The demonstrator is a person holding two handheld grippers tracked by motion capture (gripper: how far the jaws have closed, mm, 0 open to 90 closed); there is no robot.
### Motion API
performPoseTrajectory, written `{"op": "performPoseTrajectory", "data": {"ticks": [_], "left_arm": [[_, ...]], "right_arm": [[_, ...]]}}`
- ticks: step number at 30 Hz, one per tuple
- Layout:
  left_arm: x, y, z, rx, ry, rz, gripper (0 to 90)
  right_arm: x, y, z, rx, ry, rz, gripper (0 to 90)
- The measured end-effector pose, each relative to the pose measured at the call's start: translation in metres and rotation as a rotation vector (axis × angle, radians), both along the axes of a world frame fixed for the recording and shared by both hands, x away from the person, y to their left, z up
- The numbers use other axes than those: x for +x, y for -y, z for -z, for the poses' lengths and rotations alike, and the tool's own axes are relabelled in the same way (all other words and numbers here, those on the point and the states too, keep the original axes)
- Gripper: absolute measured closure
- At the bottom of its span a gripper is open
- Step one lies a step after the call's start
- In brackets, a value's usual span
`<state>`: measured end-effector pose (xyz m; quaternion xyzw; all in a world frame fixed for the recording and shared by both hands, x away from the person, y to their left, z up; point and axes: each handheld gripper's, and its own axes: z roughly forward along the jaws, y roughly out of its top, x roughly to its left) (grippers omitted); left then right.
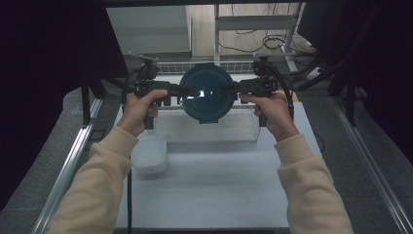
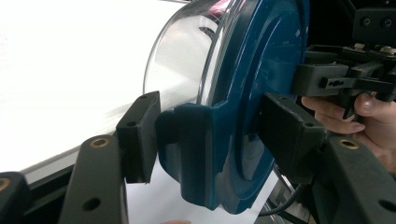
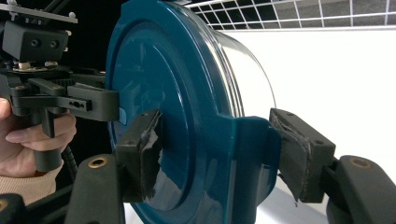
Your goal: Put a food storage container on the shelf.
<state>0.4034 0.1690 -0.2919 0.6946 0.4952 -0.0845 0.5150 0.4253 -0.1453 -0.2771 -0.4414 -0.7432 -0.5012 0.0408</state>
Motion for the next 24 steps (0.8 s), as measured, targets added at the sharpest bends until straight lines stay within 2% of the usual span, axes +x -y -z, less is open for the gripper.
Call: {"op": "performPoseTrajectory", "data": {"ticks": [6,8,11,15,20,23,24], "left_arm": [[0.013,-0.003,-0.001,-0.010,-0.031,-0.005,40.2],[0.017,-0.003,-0.004,0.002,-0.039,0.001,40.0],[0.020,-0.001,-0.011,0.017,-0.013,0.000,40.0],[0.026,-0.002,-0.011,0.011,-0.028,-0.001,39.9],[0.040,-0.006,-0.013,0.013,-0.036,-0.021,39.9],[0.052,-0.012,-0.010,0.008,-0.073,-0.020,39.7],[0.054,-0.013,-0.010,0.007,-0.078,-0.020,39.6]], "right_arm": [[0.009,-0.004,-0.001,0.002,-0.009,0.009,36.4],[0.013,-0.004,-0.002,0.005,-0.019,0.015,36.4],[0.018,-0.002,-0.004,0.022,-0.017,0.017,36.4],[0.023,-0.003,-0.008,0.015,-0.014,0.015,36.5],[0.038,-0.006,-0.008,0.024,-0.047,0.015,36.4],[0.052,-0.012,-0.006,0.026,-0.087,0.020,36.5],[0.054,-0.013,-0.005,0.024,-0.086,0.018,36.5]]}}
